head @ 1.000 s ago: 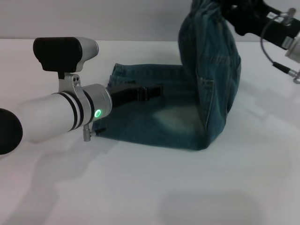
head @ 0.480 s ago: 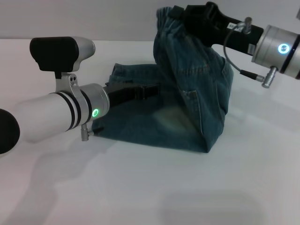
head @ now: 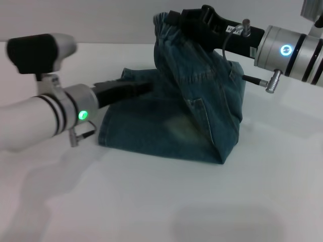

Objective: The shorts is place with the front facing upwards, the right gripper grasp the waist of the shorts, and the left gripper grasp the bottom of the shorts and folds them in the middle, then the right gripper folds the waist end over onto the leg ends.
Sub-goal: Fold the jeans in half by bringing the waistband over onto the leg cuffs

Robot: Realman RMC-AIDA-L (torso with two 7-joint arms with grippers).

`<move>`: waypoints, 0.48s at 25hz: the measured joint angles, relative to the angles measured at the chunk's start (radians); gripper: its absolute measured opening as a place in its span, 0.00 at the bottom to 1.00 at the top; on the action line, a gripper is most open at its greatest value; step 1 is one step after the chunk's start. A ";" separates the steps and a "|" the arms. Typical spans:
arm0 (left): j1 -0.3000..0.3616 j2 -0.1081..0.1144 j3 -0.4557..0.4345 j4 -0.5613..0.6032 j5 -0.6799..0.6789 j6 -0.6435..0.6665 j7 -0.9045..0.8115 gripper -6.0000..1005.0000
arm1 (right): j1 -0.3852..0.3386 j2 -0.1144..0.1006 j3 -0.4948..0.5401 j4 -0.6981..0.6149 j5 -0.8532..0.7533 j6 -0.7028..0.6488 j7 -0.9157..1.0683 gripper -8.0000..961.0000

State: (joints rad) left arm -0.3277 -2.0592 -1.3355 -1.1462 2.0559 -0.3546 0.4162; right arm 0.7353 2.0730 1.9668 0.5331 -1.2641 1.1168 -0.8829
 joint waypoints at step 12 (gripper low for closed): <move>0.050 0.002 -0.185 0.001 0.052 -0.006 0.014 0.84 | 0.016 0.002 -0.119 -0.010 0.002 -0.032 0.016 0.20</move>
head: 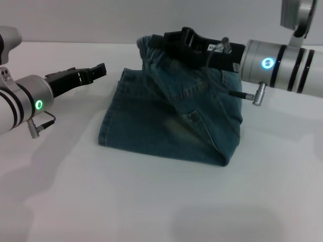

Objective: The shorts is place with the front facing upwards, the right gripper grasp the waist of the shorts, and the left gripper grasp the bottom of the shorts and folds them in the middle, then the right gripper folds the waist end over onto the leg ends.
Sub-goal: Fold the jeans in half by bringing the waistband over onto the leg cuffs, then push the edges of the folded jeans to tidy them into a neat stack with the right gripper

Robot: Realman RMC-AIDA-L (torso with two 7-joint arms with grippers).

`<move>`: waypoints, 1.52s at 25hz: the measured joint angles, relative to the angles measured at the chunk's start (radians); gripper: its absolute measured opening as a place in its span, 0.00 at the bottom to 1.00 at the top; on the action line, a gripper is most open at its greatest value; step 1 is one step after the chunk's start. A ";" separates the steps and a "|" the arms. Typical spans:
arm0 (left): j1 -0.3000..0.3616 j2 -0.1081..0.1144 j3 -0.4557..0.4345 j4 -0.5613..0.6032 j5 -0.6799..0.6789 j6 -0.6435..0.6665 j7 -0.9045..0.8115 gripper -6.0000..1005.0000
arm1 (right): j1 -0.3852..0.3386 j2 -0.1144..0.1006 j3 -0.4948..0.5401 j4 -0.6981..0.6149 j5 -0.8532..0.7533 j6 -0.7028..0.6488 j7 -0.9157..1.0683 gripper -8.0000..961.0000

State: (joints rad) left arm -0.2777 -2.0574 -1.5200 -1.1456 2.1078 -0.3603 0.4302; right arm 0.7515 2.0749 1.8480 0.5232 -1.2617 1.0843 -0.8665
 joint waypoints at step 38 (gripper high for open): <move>0.059 -0.003 0.290 0.022 0.068 0.686 0.099 0.84 | -0.274 0.011 -0.303 0.435 0.127 -1.127 -0.696 0.68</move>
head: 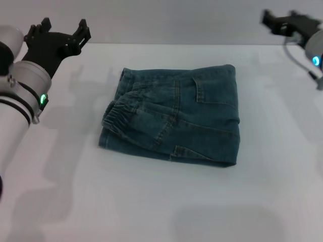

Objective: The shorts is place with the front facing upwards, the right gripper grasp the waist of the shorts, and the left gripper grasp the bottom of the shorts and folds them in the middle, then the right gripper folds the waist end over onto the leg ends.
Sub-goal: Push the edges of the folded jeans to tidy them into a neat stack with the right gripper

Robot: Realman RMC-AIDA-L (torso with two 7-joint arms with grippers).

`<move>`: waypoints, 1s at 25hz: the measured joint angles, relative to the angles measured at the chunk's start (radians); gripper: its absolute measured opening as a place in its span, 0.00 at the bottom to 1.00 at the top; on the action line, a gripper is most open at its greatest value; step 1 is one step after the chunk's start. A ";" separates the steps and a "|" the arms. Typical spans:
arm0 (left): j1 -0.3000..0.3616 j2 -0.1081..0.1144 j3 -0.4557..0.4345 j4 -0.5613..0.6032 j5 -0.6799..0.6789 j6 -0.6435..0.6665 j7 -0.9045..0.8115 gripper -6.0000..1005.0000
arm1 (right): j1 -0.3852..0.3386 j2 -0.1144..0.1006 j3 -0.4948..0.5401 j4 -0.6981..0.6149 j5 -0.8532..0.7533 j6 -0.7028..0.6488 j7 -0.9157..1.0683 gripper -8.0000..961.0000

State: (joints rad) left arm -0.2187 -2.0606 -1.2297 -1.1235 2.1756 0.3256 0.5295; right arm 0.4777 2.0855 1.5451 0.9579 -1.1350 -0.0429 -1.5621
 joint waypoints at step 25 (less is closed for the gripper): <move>-0.174 -0.006 0.289 0.434 0.097 0.446 -0.273 0.84 | -0.120 -0.006 -0.905 -0.280 -0.895 -1.064 1.234 0.67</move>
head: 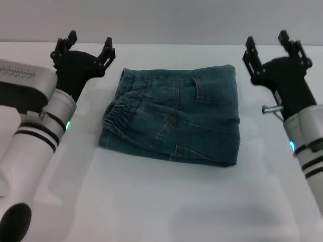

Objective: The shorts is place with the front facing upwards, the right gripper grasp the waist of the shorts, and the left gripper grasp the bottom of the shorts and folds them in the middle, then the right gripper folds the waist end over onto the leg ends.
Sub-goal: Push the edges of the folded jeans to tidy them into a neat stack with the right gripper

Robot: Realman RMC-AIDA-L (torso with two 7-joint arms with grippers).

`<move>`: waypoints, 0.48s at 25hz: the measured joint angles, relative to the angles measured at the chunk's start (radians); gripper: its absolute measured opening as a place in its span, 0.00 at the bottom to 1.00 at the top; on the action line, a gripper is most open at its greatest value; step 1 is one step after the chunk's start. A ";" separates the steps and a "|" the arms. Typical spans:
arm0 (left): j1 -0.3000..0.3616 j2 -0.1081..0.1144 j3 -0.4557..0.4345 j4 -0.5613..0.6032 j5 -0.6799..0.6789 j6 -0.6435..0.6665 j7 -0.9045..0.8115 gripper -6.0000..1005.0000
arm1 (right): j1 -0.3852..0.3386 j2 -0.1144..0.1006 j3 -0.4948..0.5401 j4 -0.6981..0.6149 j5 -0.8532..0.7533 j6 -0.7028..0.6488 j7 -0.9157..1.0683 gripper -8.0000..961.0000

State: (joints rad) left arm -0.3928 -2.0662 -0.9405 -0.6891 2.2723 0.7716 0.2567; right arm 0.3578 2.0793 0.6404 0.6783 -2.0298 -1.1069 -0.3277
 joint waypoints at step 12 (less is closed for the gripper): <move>0.010 0.000 0.060 0.072 0.004 0.046 -0.094 0.84 | -0.035 0.003 -0.229 0.040 -0.009 0.042 0.095 0.37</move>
State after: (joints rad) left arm -0.3833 -2.0662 -0.8808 -0.6172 2.2759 0.8181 0.1629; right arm 0.3229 2.0821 0.4115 0.7182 -2.0387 -1.0648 -0.2327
